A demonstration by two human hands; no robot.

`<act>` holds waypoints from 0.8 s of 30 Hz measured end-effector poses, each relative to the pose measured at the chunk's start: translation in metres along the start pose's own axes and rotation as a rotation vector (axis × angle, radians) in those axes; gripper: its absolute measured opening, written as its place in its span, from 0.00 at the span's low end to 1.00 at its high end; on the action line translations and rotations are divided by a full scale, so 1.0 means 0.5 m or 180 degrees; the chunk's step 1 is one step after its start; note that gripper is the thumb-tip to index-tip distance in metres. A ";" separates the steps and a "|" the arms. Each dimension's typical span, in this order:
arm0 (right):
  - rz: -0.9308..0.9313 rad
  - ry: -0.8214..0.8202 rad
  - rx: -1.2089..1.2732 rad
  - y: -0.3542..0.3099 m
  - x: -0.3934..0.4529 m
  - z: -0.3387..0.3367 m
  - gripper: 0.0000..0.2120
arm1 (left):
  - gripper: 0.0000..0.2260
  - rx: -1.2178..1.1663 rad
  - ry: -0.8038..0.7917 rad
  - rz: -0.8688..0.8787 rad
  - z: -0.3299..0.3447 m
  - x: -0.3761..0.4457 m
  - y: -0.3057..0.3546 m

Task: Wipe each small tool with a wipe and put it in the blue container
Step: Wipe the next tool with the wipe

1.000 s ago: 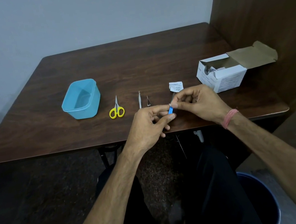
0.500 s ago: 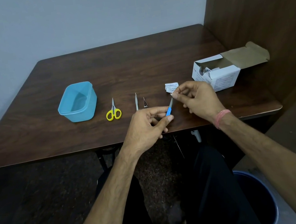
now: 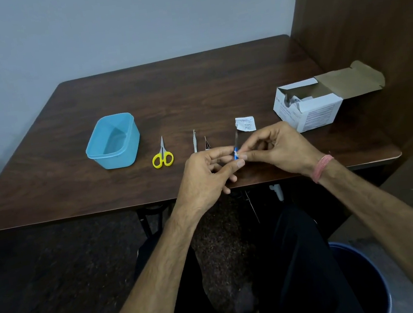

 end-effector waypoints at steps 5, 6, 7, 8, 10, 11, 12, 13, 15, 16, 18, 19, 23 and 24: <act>-0.0101 -0.0175 -0.0103 -0.003 0.001 -0.007 0.04 | 0.19 -0.0230 0.0025 -0.0022 0.000 0.000 0.007; -0.0114 -0.0222 -0.0129 -0.004 0.001 -0.007 0.04 | 0.20 -0.0305 0.0041 -0.0035 -0.003 -0.001 0.009; -0.0114 -0.0255 -0.0146 -0.004 0.001 -0.007 0.03 | 0.20 -0.0350 0.0038 -0.0057 -0.006 -0.002 0.012; -0.0112 -0.0284 -0.0160 -0.003 0.002 -0.007 0.03 | 0.20 -0.0358 0.0014 -0.0076 -0.007 -0.003 0.014; -0.0109 -0.0329 -0.0167 -0.002 0.002 -0.008 0.03 | 0.20 -0.0342 -0.0060 -0.0093 -0.008 -0.005 0.019; -0.0109 -0.0331 -0.0166 -0.002 0.002 -0.008 0.02 | 0.19 -0.0328 -0.0096 -0.0083 -0.008 -0.007 0.020; -0.0117 -0.0313 -0.0164 -0.002 0.003 -0.008 0.02 | 0.18 -0.0293 -0.0140 -0.0052 -0.008 -0.007 0.021; -0.0118 -0.0278 -0.0153 -0.002 0.003 -0.006 0.01 | 0.16 -0.0235 -0.0189 -0.0009 -0.008 -0.008 0.023; -0.0111 -0.0206 -0.0071 0.003 0.006 -0.002 0.01 | 0.12 -0.0125 -0.0244 0.0047 -0.006 -0.009 0.023; -0.0099 -0.0172 -0.0024 0.006 0.008 0.001 0.01 | 0.11 -0.0099 -0.0233 0.0051 -0.006 -0.008 0.023; -0.0066 -0.0147 -0.0033 0.011 0.010 0.003 0.02 | 0.10 -0.0044 -0.0168 0.0037 -0.006 -0.006 0.021; -0.0065 -0.0160 -0.0072 0.012 0.010 0.003 0.02 | 0.10 -0.0007 -0.0132 0.0033 -0.005 -0.004 0.020; -0.0111 -0.0118 0.0098 0.005 0.006 -0.002 0.02 | 0.09 -0.0128 0.0036 0.0036 -0.004 -0.001 0.020; -0.0109 -0.0099 0.0161 0.004 0.006 -0.002 0.02 | 0.10 -0.0181 0.0086 0.0020 -0.004 -0.001 0.020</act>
Point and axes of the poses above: each hand's wrist, its own x-axis towards the middle knuckle, its own z-axis out of the palm, y = z × x, the point moved 2 cm from there along x, towards the middle knuckle, and after that the axes turned 12 degrees about -y, right-handed, at the moved point
